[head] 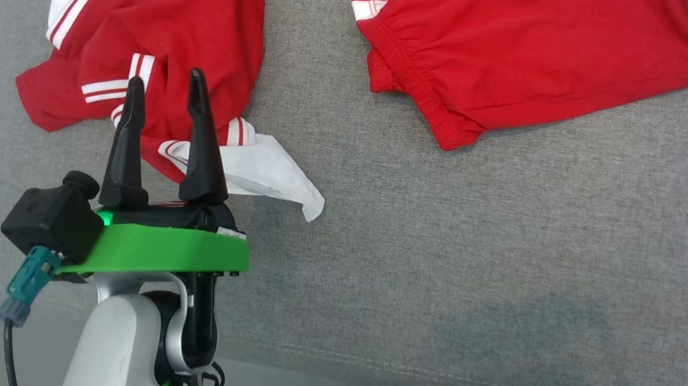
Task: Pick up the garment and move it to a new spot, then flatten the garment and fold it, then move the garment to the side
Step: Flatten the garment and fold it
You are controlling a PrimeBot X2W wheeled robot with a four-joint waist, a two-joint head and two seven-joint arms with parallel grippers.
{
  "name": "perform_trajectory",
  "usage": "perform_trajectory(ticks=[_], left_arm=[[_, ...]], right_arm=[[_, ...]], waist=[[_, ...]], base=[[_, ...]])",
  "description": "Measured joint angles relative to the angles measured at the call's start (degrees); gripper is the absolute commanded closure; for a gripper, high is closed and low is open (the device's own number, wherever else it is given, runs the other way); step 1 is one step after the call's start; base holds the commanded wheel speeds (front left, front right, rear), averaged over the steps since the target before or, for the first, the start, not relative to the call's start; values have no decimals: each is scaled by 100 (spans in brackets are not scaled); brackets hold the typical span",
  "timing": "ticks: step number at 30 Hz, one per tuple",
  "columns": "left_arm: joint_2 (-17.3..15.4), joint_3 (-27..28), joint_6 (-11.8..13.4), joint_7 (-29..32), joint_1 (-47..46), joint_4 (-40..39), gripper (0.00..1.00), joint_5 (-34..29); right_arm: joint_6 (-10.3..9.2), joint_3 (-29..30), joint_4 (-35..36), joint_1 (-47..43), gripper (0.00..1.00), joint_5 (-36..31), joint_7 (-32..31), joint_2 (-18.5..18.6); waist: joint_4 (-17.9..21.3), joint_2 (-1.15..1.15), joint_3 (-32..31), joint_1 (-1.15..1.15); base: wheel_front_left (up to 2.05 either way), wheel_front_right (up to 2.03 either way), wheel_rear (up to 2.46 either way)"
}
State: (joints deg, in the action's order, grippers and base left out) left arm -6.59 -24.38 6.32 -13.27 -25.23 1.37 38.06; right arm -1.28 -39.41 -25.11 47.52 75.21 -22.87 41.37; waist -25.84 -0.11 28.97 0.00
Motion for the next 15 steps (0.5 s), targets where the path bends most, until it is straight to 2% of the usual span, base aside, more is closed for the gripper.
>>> perform_trajectory(ticks=[5, 15], left_arm=[[-66, 46, 33, -42, 161, 100, 0, -2], [-227, 146, 33, 19, 533, 320, 0, 15]], right_arm=[[16, 527, -57, -259, 100, 627, 267, -229], [15, 1025, -374, -1227, 100, 1367, 487, -164]], waist=[[189, 0, -117, 0], [771, 0, -512, 0]], base=[[0, 0, 0], [0, 0, 0]])
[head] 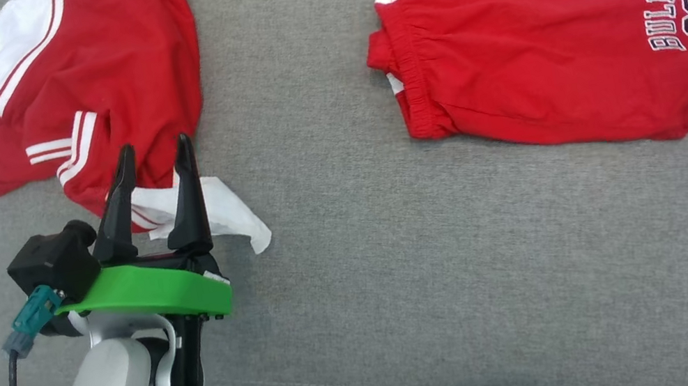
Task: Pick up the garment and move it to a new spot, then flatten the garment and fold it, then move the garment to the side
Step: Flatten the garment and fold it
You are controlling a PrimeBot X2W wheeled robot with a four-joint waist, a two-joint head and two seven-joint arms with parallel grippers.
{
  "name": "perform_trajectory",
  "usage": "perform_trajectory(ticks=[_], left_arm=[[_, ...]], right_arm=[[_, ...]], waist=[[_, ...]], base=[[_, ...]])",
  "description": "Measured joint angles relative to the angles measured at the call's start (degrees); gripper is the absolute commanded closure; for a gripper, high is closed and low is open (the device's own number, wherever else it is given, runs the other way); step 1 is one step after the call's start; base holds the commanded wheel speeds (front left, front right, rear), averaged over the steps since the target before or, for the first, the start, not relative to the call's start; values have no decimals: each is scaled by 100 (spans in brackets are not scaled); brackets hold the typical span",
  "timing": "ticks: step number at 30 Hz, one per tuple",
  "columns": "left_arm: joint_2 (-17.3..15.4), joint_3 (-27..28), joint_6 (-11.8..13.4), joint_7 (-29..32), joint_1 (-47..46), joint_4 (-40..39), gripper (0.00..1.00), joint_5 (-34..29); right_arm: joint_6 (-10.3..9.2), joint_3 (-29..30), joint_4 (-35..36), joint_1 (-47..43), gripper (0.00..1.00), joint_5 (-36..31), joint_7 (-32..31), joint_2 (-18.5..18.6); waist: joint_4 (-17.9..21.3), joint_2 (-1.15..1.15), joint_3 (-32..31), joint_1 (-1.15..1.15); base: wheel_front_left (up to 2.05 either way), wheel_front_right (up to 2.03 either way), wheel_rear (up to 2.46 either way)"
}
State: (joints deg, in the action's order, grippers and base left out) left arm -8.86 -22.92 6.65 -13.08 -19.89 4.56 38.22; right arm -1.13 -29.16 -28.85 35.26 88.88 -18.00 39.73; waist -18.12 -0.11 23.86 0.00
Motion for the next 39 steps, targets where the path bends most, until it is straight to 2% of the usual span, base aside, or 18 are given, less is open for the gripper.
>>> perform_trajectory(ticks=[4, 11, 13, 15, 17, 20, 25, 33, 39], left_arm=[[-63, -5, 0, 52, 87, 16, 0, 2], [-122, -55, 1, 244, 364, 15, 0, 14], [-118, -138, 1, 311, 443, -10, 0, 16], [-124, -144, 8, 350, 526, -83, 0, 16], [-133, -156, 16, 400, 558, -141, 0, 15], [-151, -204, 18, 488, 590, -191, 0, 10], [-177, -258, 18, 645, 590, -408, 0, -18], [-179, -406, 18, 900, 573, -566, 0, -124], [-169, -455, 19, 951, 471, -627, 0, -175]], right_arm=[[1, 166, -164, -551, 100, 281, 92, 93], [-104, 900, -548, -1401, 100, 831, 512, 575], [-29, 1110, -543, -1553, 100, 1014, 597, 639], [156, 1229, -308, -1574, 100, 1137, 638, 591], [331, 1189, 68, -1543, 100, 1165, 638, 447], [468, 966, 561, -1422, 100, 964, 730, 152], [439, 793, 1029, -1128, 100, 845, 890, -242], [-44, 205, 1210, -672, 100, 315, 1322, -1203], [-250, -171, 1063, -328, 100, -141, 1631, -1780]], waist=[[244, 0, -217, 0], [587, 0, -643, 0], [670, 0, -755, 0], [762, 0, -837, 0], [853, 0, -898, 0], [983, 0, -966, 0], [1152, 0, -986, 0], [1213, 0, -695, 0], [1229, 0, -499, 0]], base=[[0, 0, 0], [0, 0, 0], [0, 0, 0], [0, 0, 0], [0, 0, 0], [0, 0, 0], [0, 0, 0], [0, 0, 0], [0, 0, 0]])
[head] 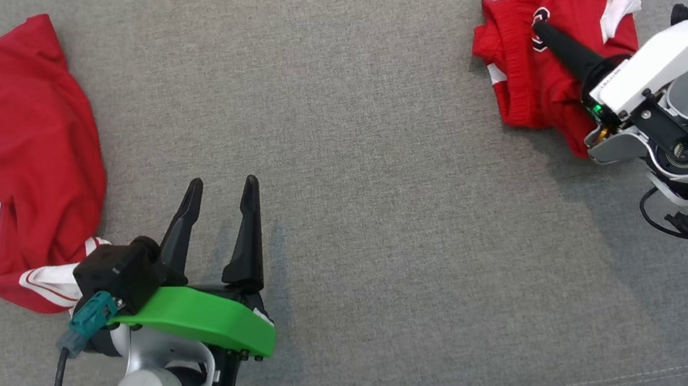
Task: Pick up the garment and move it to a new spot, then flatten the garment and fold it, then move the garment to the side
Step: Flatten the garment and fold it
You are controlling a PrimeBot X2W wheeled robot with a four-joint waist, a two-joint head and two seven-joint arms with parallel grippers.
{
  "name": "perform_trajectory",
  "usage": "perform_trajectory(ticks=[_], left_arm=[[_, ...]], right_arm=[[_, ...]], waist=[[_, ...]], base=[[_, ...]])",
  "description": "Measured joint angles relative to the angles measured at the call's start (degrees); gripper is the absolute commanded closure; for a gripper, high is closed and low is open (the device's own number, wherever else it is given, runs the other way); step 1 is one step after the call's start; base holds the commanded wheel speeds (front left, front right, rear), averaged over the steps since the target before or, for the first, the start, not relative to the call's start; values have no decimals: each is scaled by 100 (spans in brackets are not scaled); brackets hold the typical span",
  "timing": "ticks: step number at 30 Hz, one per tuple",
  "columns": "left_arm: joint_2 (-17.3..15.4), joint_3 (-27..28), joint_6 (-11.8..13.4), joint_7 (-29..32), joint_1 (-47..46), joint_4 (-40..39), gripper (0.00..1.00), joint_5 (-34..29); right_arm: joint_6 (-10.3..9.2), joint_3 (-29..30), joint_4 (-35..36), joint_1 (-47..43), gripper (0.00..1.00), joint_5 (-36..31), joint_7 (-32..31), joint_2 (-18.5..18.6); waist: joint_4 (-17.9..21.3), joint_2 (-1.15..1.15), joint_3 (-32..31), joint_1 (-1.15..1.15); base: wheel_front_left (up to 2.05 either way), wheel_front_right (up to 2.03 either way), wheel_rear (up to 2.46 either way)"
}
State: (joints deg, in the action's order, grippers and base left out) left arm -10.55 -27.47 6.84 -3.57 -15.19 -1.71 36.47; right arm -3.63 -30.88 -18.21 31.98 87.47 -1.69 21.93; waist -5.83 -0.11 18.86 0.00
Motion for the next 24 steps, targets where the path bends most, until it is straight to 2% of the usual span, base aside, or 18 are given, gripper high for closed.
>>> perform_trajectory(ticks=[5, 6, 7, 15, 18, 24], left_arm=[[33, -2, 0, 49, -36, -40, 0, -18], [38, -9, 0, 52, -37, -34, 0, -18], [43, -18, 0, 56, -37, -26, 0, -19], [48, 34, 9, 101, -36, 82, 0, -93], [73, 76, 25, 101, -35, 105, 0, -93], [160, 131, 25, 91, -28, 133, 0, -91]], right_arm=[[-51, -63, -175, 232, 100, -113, 189, -198], [-51, -88, -207, 282, 53, -157, 248, -250], [-51, -116, -233, 321, 0, -252, 320, -285], [-31, -514, -303, 631, 0, -701, 419, -513], [103, -747, -197, 786, 0, -981, 441, -560], [212, -829, 64, 935, 0, -1332, 697, -543]], waist=[[16, 0, 85, 0], [25, 0, 96, 0], [32, 0, 106, 0], [114, 0, 101, 0], [183, 0, 58, 0], [283, 0, -25, 0]], base=[[0, 0, 0], [0, 0, 0], [0, 0, 0], [0, 0, 0], [0, 0, 0], [0, 0, 0]])
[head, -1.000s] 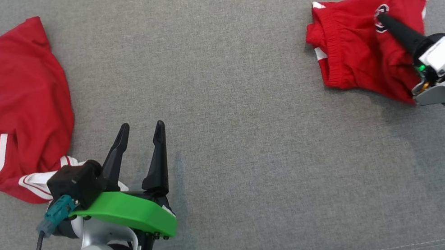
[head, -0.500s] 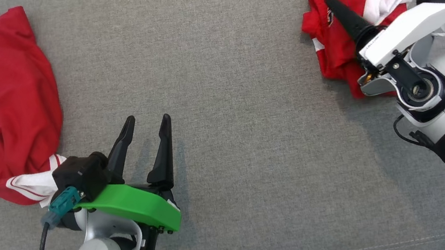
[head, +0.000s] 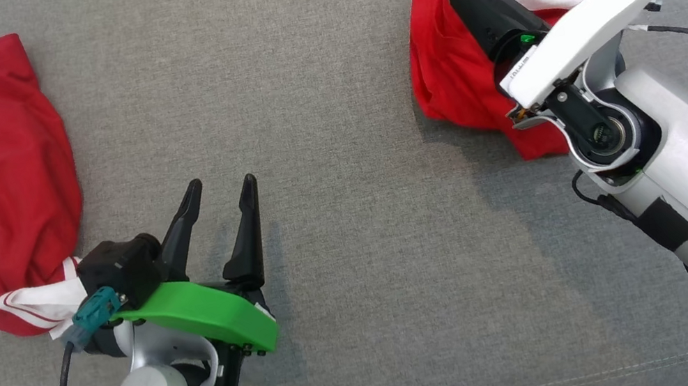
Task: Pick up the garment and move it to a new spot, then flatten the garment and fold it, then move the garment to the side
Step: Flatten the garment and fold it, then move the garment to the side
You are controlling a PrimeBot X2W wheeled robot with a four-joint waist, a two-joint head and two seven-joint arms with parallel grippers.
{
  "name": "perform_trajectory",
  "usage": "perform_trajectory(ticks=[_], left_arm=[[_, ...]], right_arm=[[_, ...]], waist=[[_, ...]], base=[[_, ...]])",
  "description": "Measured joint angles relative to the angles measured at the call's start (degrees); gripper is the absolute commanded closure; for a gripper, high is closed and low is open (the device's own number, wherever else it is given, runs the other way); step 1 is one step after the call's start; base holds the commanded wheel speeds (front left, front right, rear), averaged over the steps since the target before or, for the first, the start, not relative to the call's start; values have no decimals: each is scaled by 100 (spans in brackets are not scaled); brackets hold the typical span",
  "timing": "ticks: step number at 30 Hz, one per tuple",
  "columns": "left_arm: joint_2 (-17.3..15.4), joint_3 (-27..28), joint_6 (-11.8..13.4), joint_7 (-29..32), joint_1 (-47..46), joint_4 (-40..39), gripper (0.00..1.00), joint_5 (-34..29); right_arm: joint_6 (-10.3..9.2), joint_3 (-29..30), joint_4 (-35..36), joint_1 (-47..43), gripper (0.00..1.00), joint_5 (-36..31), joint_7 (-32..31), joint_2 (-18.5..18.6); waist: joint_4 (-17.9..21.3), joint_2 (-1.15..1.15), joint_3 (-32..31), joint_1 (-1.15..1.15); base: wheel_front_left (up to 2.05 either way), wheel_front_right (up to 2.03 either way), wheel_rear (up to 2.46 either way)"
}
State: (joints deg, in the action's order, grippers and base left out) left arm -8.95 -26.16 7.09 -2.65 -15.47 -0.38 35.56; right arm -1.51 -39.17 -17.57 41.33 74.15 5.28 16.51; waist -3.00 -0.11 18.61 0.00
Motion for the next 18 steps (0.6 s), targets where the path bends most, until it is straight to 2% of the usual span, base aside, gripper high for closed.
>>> perform_trajectory(ticks=[3, 7, 13, 18], left_arm=[[81, -4, 0, -42, 9, 21, 0, 2], [109, 19, 0, -52, 31, 27, 0, 18], [109, 57, 1, -93, 93, -16, 0, 18], [107, 68, 1, -92, 93, -38, 0, 16]], right_arm=[[-7, 18, 51, -37, 0, -90, 147, 101], [-137, 85, 19, -413, 0, -202, 259, 597], [-316, 224, -288, -1188, 0, -120, 272, 1073], [-320, 410, -459, -1440, 0, 43, 326, 1218]], waist=[[35, 0, -53, 0], [49, 0, -113, 0], [100, 0, -64, 0], [115, 0, 25, 0]], base=[[0, 0, 0], [0, 0, 0], [0, 0, 0], [0, 0, 0]])
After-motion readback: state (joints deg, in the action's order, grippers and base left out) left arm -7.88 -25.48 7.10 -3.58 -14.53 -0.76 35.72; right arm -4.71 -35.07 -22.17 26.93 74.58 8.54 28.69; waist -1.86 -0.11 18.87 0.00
